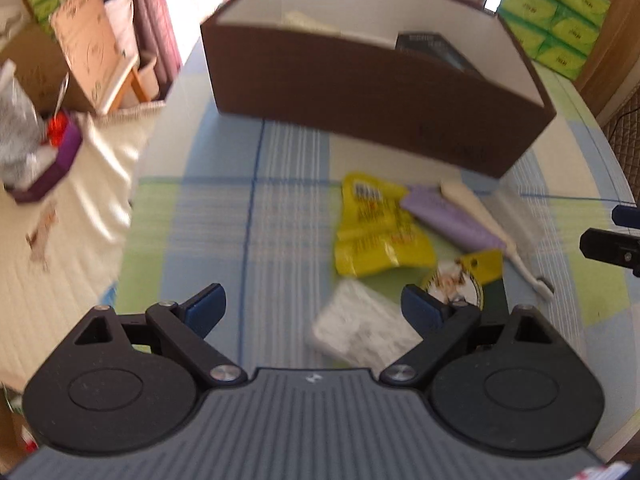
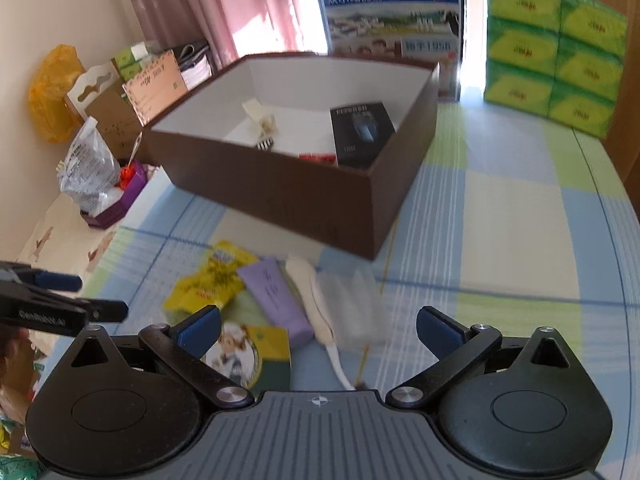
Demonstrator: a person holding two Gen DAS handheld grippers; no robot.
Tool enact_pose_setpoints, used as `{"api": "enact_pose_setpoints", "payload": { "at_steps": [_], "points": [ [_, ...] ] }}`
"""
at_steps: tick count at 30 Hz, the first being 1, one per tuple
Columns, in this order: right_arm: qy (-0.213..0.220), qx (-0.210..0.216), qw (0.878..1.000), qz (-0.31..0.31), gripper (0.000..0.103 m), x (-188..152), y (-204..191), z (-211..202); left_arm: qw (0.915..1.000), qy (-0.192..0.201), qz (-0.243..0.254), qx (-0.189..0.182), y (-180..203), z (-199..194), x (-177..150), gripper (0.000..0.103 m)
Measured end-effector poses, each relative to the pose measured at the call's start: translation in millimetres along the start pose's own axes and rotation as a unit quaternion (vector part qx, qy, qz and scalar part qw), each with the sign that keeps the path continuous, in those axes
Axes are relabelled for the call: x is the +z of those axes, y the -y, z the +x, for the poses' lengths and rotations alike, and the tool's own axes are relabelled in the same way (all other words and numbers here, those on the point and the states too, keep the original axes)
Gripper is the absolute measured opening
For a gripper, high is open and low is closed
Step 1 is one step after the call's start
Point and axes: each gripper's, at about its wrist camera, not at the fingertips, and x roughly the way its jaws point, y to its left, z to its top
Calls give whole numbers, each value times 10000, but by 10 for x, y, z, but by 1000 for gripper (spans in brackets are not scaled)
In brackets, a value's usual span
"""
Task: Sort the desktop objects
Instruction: 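Withdraw both tools toward the floss picks and toothbrush on the table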
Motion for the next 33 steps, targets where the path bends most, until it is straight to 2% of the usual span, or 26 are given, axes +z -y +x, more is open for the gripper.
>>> {"api": "enact_pose_setpoints", "payload": {
  "at_steps": [9, 19, 23, 33],
  "points": [
    [-254, 12, 9997, -16, 101, -168, 44, 44, 9998, -78, -157, 48, 221, 176, -99, 93],
    [-354, 6, 9994, -19, 101, -204, 123, 83, 9988, -176, -421, 197, 281, 454, -135, 92],
    [-385, 31, 9993, -30, 101, -218, 133, 105, 9981, -135, -591, 125, 209, 447, -167, 92],
    [-408, 115, 9991, -91, 101, -205, 109, 152, 9982, -89, -559, 217, 174, 405, -192, 90]
  ]
}}
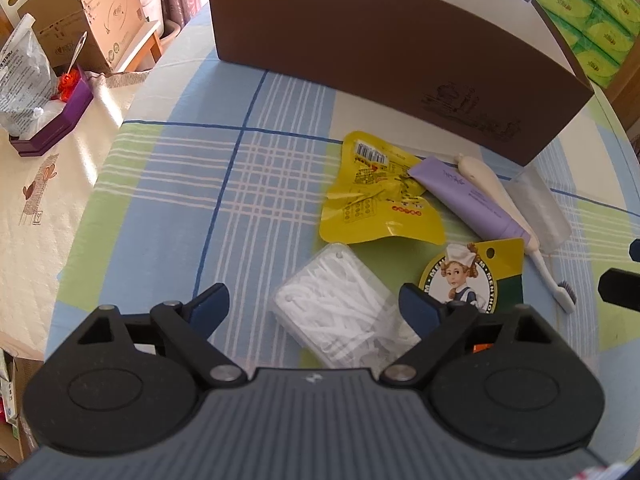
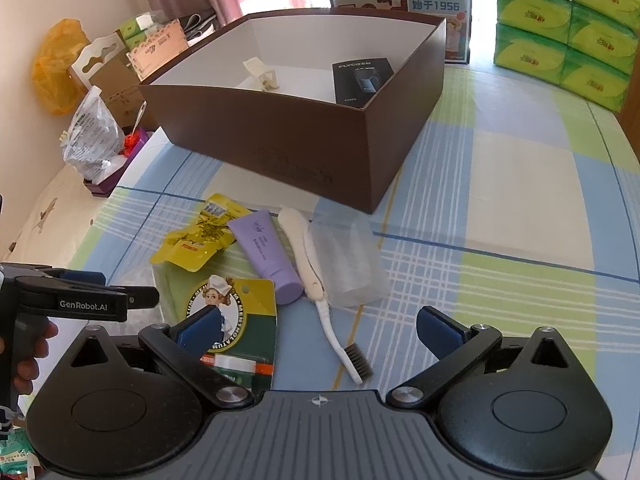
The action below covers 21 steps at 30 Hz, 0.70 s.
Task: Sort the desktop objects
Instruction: 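Withdraw both tools toward the floss picks and toothbrush on the table, then grasp the white floss-pick case with the left tool while the right tool grasps the yellow snack packet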
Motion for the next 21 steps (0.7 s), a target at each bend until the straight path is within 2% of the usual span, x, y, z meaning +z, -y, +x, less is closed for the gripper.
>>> {"api": "enact_pose_setpoints", "payload": {
  "at_steps": [3, 7, 10, 16, 21],
  "points": [
    [-16, 0, 10000, -17, 101, 0, -5, 15, 10000, -6, 9, -23, 31, 13, 8, 90],
    [-44, -15, 10000, -19, 101, -16, -1, 27, 9998, -58, 135, -99, 136, 77, 15, 80],
    [-40, -6, 10000, -21, 101, -28, -1, 21, 9994, 10, 346, -55, 184, 103, -37, 79],
    [53, 45, 10000, -27, 101, -70, 15, -10, 9990, 131, 432, -38, 21, 67, -138, 75],
    [86, 51, 9999, -128, 101, -108, 1, -1, 9992, 109, 377, 19, -198, -3, -233, 75]
  ]
}}
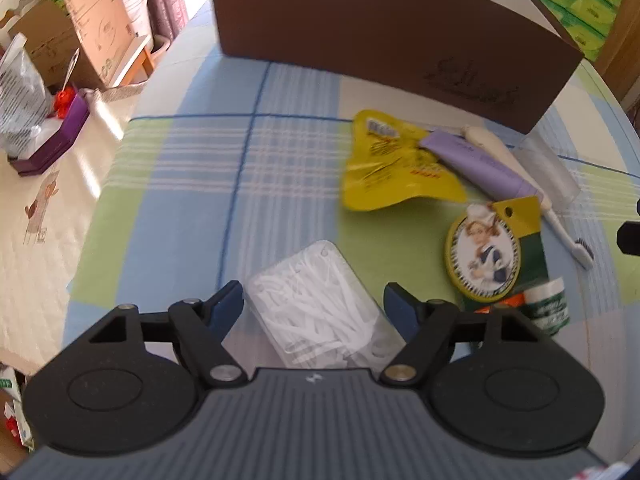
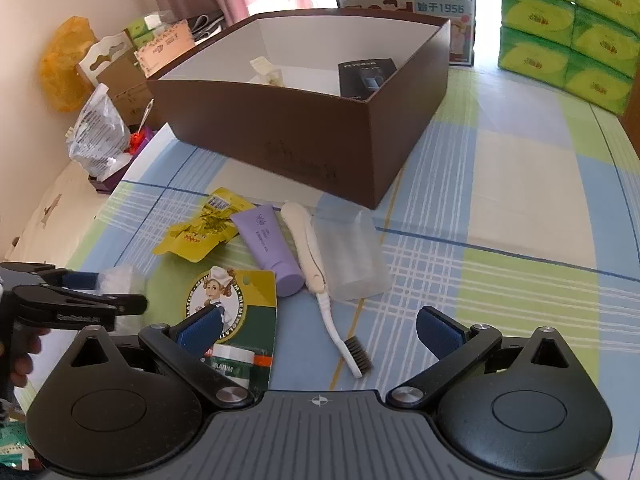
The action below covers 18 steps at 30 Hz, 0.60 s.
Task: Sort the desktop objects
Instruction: 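Grasp the white floss-pick case with the left tool while the right tool grasps the yellow snack packet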
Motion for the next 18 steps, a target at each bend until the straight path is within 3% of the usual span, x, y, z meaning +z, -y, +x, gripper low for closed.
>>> {"api": "enact_pose_setpoints", "payload": {
  "at_steps": [4, 7, 9, 10, 16, 18],
  "points": [
    [59, 33, 9994, -353, 101, -38, -92, 29, 9997, -103, -141, 160, -133, 1, -81, 77],
    [188, -1, 9950, -977, 101, -79, -262, 66, 9996, -58, -110, 264, -159, 31, -149, 77],
    [299, -22, 9877, -1535, 101, -111, -412, 114, 9997, 54, -67, 218, -167, 4, -164, 64],
    [375, -32, 9825, -1825, 101, -132, -487, 143, 9996, 123, -58, 236, -179, -10, -160, 56],
    [783, -60, 9300, -3591, 100, -231, -963, 471, 9986, 167, -322, 386, -399, 5, -126, 56],
    [864, -8, 9138, -3968, 93, -236, -1074, 600, 9979, 177, -463, 424, -502, -3, -134, 55]
  ]
}}
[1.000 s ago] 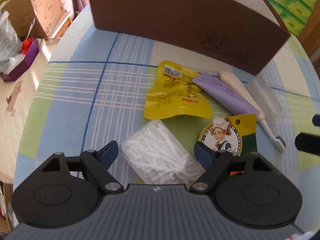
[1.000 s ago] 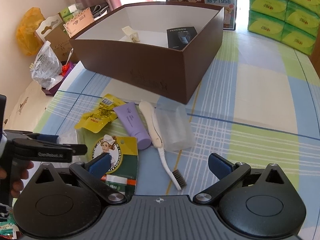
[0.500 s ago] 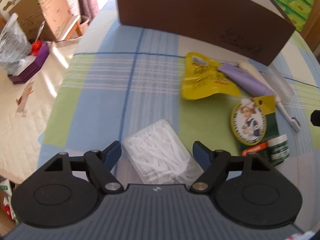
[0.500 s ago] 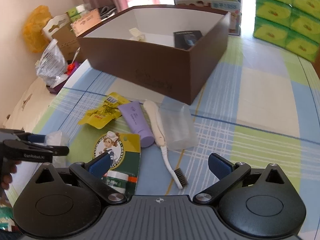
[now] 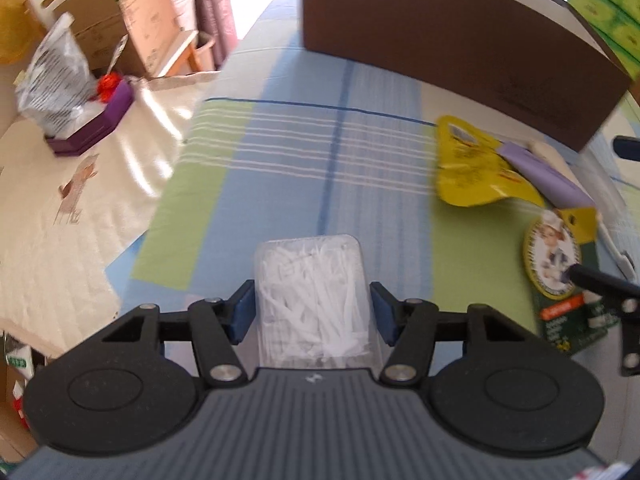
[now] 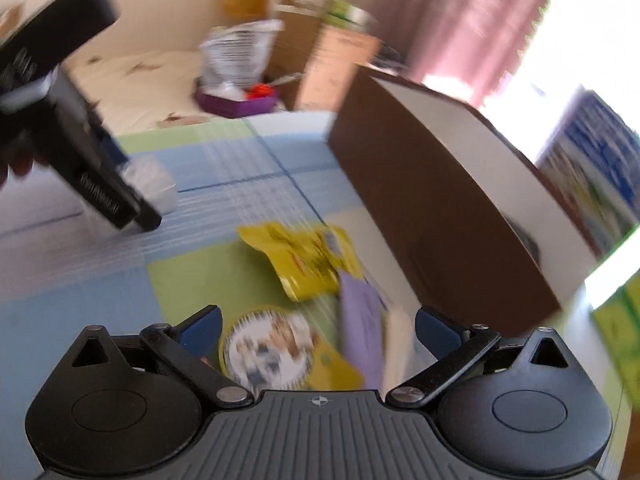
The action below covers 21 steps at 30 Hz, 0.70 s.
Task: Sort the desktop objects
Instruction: 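Grasp the white floss-pick case with the left tool while the right tool grasps the yellow snack packet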
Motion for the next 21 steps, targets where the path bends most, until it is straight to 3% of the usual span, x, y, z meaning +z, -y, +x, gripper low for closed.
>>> {"api": "enact_pose_setpoints", "payload": {
  "at_steps": [4, 9, 14, 18, 21],
  "points": [
    [-14, 78, 9986, -519, 82, 96, -95, 334, 9999, 31, -101, 74, -150, -24, -26, 55],
    [-177, 214, 9979, -589, 64, 119, -38, 704, 9999, 69, -80, 38, -233, -44, -52, 55],
    [-139, 315, 9993, -149, 61, 168, 117, 856, 10000, 80, -16, 12, -243, -43, -59, 55],
    [-203, 561, 9968, 530, 51, 244, 248, 975, 10000, 73, 40, -23, -247, -35, -51, 55],
    [-289, 544, 9958, 674, 47, 290, 276, 976, 9999, 92, 92, -45, -247, -33, -58, 55]
  ]
}}
